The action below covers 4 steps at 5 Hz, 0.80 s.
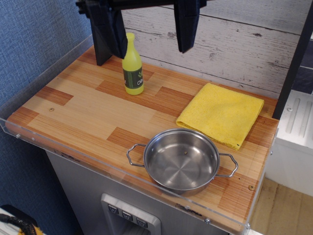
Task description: Move the pot to the far left front corner of the table.
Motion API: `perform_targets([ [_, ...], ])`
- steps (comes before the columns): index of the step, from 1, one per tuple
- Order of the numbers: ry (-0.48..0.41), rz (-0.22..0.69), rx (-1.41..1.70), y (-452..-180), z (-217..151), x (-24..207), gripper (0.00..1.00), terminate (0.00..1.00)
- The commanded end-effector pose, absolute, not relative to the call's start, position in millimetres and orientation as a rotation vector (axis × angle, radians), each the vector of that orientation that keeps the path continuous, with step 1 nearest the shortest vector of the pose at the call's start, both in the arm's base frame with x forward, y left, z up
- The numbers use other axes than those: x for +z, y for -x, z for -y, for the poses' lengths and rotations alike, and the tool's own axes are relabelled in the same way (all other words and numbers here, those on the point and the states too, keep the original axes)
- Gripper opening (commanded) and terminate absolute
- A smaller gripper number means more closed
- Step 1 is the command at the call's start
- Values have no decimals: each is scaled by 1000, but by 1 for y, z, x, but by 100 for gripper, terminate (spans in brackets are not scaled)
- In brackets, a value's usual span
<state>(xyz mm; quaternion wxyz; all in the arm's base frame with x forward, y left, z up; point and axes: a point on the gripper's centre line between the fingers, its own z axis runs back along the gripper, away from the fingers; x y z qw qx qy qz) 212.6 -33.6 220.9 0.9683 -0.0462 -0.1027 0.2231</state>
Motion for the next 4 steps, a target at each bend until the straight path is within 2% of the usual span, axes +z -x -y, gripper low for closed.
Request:
perform_targets([
  [1,93,208,451,-213,34,221,100,0],
  [2,100,125,672,-233,37,210,100,0],
  [3,45,113,860,-251,39,193,100,0],
  [4,25,74,901,-266,45,160,100,0],
])
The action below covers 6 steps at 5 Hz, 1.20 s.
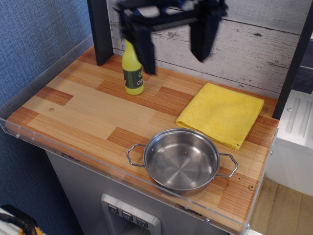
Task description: Move the pot to the far left front corner of the table.
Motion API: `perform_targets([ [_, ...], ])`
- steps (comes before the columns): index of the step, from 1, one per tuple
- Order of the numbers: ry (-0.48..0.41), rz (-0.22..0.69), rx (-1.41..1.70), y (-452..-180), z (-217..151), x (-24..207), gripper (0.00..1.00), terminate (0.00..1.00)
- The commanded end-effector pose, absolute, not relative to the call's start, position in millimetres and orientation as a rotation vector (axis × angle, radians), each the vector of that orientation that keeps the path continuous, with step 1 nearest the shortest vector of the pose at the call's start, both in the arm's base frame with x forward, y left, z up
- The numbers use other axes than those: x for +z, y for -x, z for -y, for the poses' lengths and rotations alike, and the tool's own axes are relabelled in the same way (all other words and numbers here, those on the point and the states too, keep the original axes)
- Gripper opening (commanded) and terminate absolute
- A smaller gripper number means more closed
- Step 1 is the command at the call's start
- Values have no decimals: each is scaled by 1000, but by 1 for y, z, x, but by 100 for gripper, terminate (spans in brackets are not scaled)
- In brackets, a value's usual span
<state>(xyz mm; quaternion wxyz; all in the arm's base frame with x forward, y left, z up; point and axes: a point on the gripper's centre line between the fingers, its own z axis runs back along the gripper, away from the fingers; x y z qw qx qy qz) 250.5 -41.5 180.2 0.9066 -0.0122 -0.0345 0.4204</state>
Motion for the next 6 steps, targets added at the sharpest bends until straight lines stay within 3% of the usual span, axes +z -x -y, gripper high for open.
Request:
perform_targets([
  [1,-5,141,924,-267,49,131,100,0],
  [3,111,199,1020,-275,47,91,100,0],
  [6,189,211,1087,-286,47,61,100,0],
])
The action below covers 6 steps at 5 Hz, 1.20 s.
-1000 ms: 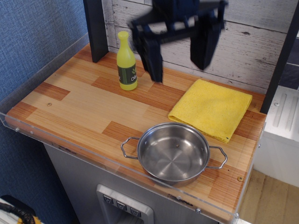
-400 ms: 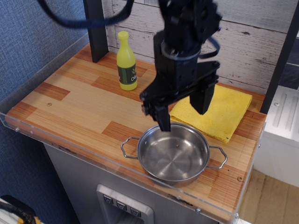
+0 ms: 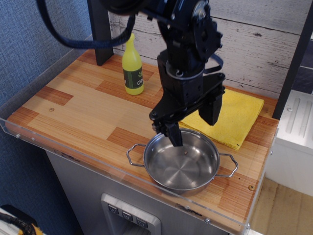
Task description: Move the pot to the far left front corner of the table.
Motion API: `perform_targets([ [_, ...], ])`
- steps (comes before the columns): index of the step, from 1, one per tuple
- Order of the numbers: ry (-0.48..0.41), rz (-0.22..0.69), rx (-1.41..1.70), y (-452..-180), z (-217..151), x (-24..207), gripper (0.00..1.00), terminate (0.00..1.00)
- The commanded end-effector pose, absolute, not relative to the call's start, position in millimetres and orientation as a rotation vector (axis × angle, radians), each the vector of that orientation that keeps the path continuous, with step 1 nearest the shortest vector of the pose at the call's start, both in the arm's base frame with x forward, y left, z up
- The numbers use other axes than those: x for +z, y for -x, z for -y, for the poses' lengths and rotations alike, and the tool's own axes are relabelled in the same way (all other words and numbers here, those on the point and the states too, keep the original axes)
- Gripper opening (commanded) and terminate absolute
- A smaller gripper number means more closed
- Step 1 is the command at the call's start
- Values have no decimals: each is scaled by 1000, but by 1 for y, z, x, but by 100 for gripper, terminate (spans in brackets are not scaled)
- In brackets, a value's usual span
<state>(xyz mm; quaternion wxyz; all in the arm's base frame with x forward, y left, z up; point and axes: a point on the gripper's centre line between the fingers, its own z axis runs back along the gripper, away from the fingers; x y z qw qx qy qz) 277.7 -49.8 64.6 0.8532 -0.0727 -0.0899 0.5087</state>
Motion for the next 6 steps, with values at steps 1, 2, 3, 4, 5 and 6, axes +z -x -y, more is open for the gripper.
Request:
perform_targets([
  [1,199,197,1087,-294,51,52,100,0],
  [2,187,163,1091,-298,52,38,100,0],
  [3,184,139,1104,-299,51,29,100,0],
  [4,178,130,1099,-299,52,26,100,0],
  [5,176,143,1092,-298,53,27,0,0],
  [6,169,132,1072,-297,51,31,0,0],
])
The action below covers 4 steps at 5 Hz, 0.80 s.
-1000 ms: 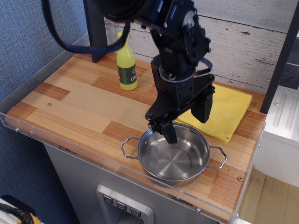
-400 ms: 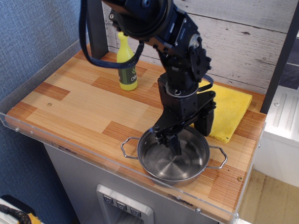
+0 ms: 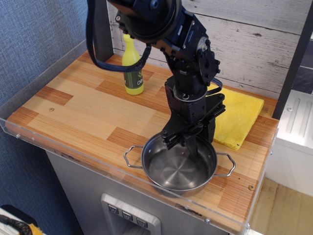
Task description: Move the pot to the far left front corner of the table.
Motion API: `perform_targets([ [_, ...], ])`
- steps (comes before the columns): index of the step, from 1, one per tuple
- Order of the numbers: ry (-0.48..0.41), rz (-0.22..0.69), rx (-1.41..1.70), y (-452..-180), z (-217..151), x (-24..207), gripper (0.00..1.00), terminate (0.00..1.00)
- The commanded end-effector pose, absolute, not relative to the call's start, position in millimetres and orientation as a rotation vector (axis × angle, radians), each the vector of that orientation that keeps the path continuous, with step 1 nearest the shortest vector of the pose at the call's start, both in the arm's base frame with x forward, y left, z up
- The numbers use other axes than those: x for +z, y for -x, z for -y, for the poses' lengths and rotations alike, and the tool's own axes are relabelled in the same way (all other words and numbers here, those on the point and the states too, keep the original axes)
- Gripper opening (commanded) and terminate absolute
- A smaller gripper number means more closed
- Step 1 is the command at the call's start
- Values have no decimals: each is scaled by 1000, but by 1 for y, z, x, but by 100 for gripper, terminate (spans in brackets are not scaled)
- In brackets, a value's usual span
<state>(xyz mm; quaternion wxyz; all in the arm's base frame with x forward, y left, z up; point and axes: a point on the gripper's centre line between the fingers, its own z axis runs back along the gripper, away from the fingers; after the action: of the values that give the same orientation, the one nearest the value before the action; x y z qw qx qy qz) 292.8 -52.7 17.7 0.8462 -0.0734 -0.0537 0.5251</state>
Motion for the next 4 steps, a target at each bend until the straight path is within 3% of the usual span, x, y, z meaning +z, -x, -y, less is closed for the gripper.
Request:
perform_targets([
  [1,170,120,1057,-297,47,36,0,0],
  [2,157,96,1054,-298,44,47,0,0],
  [4,31,51,1108,-296,7,83,0,0],
])
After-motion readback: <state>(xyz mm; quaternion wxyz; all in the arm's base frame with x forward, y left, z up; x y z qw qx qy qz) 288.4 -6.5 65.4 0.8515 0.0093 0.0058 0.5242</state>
